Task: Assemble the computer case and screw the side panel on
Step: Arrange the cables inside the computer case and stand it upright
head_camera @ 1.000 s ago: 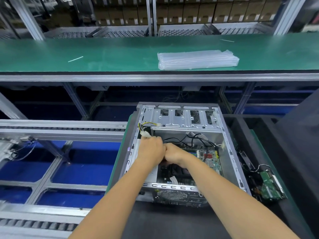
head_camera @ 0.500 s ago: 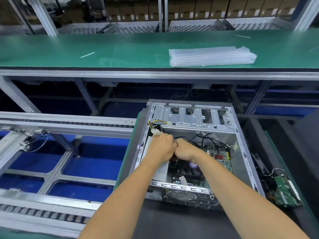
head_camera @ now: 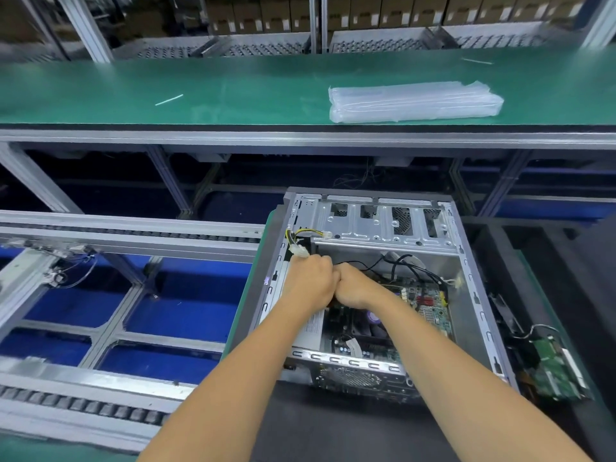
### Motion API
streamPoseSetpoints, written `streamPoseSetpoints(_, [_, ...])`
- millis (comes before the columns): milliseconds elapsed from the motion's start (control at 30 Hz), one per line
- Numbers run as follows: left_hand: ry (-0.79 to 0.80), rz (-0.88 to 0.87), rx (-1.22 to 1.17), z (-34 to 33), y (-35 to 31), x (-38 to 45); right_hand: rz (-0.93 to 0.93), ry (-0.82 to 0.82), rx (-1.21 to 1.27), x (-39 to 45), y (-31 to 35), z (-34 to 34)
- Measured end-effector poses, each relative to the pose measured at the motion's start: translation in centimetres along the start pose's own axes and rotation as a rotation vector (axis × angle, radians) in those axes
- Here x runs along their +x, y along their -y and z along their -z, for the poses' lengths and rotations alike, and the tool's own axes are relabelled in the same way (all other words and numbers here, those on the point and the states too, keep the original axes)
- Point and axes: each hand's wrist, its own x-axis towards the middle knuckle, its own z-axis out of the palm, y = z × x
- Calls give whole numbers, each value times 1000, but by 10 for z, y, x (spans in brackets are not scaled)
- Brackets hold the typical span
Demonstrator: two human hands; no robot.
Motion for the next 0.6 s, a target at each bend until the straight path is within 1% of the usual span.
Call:
streamPoseSetpoints(167, [-2, 28, -21, -1, -1, 1, -1, 7, 41, 1, -4, 0])
streamPoseSetpoints(200, [7, 32, 11, 0, -2, 1, -3, 5, 64, 2, -6, 0])
streamPoseSetpoints(267, [-7, -65, 174, -3, -5, 1, -14, -4, 103, 3, -9, 0])
streamPoseSetpoints(333, [17, -119, 268, -1, -7, -1, -30, -21, 127, 5, -11, -2])
streamPoseSetpoints(400, [25, -90, 263, -2, -6, 1, -36, -33, 141, 7, -12, -4])
streamPoseSetpoints(467, [25, 7, 195, -2, -4, 5, -51, -35, 146, 8, -12, -4])
streamPoseSetpoints(500, [28, 25, 184, -3, -4, 5, -56, -40, 141, 7, -11, -3])
streamPoseSetpoints(533, [14, 10, 187, -4, -5, 5, -51, -69, 135, 5, -10, -1])
streamPoseSetpoints(567, [21, -13, 214, -5, -5, 4, -38, -136, 143, 4, -7, 2])
streamPoseSetpoints(600, [26, -10, 226, -4, -4, 4, -25, -238, 187, 4, -4, 6])
